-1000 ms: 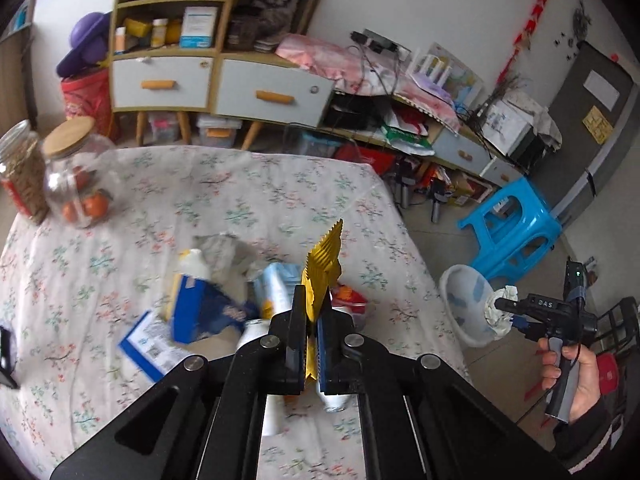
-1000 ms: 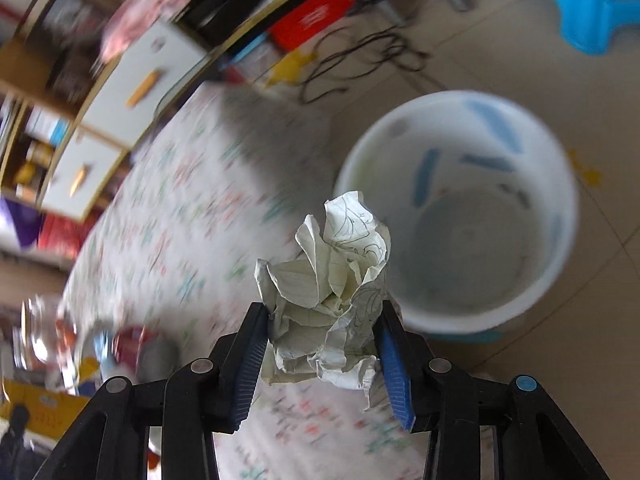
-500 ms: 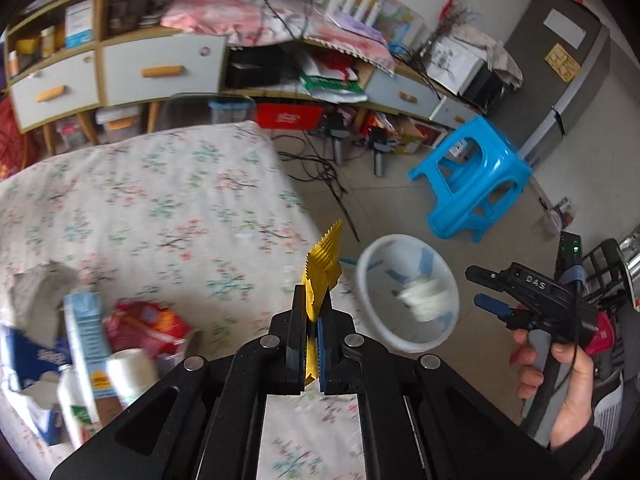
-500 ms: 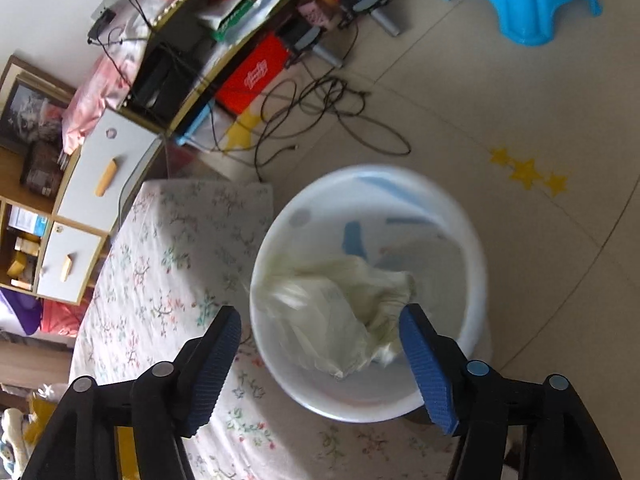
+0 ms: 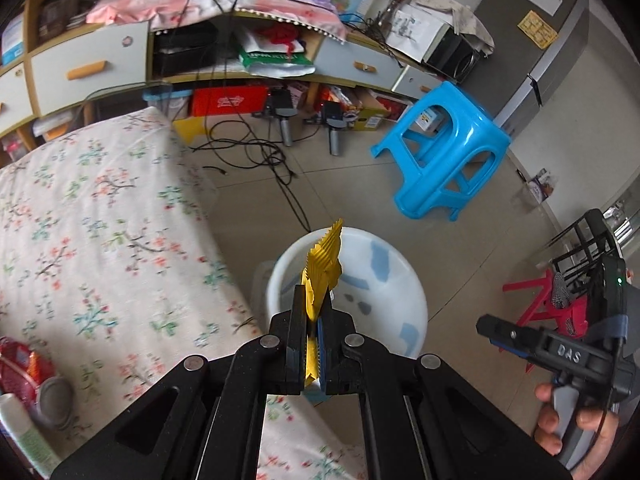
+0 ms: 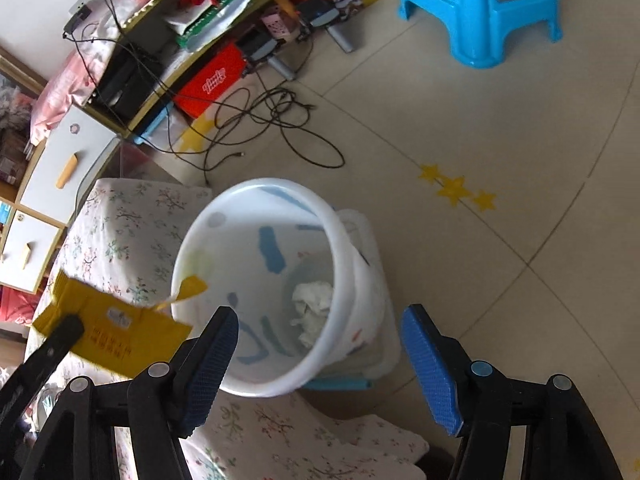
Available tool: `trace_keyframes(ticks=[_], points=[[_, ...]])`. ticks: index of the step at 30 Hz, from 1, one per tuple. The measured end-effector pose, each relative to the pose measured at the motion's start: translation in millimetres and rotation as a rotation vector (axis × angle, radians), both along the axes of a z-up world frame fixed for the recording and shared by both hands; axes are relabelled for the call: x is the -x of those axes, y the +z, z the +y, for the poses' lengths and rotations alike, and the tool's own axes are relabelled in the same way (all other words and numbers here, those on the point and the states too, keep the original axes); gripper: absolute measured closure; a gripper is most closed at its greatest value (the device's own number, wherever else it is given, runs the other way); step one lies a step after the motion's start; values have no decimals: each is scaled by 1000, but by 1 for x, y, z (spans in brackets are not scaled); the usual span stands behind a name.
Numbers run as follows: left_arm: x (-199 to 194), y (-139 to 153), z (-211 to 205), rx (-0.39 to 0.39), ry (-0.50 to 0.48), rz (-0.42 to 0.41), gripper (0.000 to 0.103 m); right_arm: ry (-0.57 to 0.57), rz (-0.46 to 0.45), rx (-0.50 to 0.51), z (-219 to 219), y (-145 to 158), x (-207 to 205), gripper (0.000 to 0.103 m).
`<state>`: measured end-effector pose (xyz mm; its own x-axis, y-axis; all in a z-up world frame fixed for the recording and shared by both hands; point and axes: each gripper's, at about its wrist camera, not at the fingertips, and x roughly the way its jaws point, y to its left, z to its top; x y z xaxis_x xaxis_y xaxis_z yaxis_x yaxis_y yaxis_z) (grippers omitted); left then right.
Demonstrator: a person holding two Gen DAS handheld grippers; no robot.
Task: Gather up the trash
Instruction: 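Move both grippers back over the table toward the bottles and blue box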
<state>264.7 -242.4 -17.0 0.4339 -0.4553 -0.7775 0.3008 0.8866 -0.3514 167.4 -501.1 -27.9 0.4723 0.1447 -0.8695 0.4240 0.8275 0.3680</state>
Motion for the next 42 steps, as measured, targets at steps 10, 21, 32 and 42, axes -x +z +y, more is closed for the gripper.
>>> trace_keyframes(ticks=[10,21,32,42], points=[[0,1,-2,-53,14,16,22,-1,-6,8,-4,6,6,28],[36,20,52,-134,35,-36,3,78,-21,77,27,19,6,27],[71,28,151,-157,98,-11,0,138,-32,79,72,26,8,23],[92,20,264,-148,294,7,0,231,-15,89,141,23,-4,20]])
